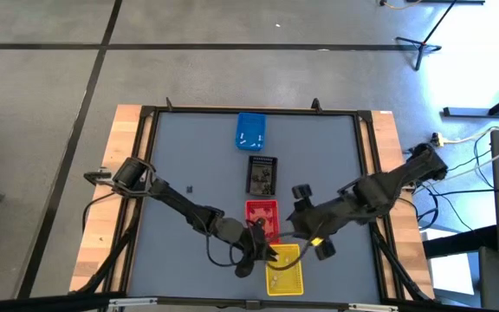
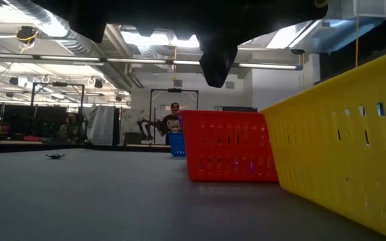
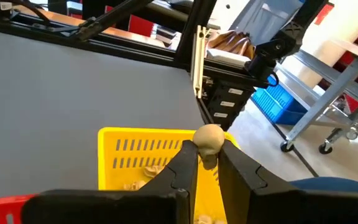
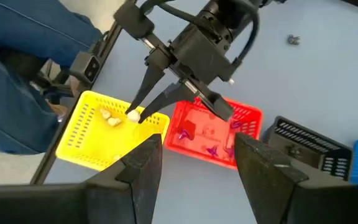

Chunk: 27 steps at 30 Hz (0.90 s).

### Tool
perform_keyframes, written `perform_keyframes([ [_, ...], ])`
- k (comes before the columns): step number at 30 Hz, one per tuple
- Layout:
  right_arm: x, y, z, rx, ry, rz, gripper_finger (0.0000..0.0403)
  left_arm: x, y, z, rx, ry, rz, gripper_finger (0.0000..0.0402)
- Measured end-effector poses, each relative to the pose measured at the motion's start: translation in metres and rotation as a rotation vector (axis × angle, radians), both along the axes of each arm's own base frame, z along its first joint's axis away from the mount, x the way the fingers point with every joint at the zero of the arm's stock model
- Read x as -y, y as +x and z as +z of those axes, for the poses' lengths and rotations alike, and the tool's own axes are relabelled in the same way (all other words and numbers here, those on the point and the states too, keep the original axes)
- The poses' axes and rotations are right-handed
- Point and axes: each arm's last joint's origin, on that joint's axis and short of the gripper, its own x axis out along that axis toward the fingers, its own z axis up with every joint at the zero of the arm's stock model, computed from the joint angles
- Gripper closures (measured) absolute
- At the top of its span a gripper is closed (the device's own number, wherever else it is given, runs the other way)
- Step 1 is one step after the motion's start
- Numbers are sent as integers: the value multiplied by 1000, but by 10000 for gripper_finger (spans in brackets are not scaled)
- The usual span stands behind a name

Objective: Sort Halloween decoration
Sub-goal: Put the brown skull toy into the yellow bin, then put the black spider toy into the black bin

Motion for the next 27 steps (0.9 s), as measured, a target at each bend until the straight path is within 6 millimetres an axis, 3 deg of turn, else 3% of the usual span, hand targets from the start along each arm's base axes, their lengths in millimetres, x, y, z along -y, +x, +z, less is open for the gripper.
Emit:
perform_keyframes([
  [11, 23, -39, 38, 124, 17, 9, 205, 0, 0, 0, -3, -3, -7, 361],
  [17, 33, -50, 48, 177, -15, 24, 205, -1, 0, 0, -4, -5, -6, 316],
  [22, 40, -63, 48, 195, -20, 36, 205, -1, 0, -1, -8, -3, -7, 280],
  [27, 52, -82, 32, 253, -3, 32, 205, -7, 3, -1, -8, 5, 18, 273],
])
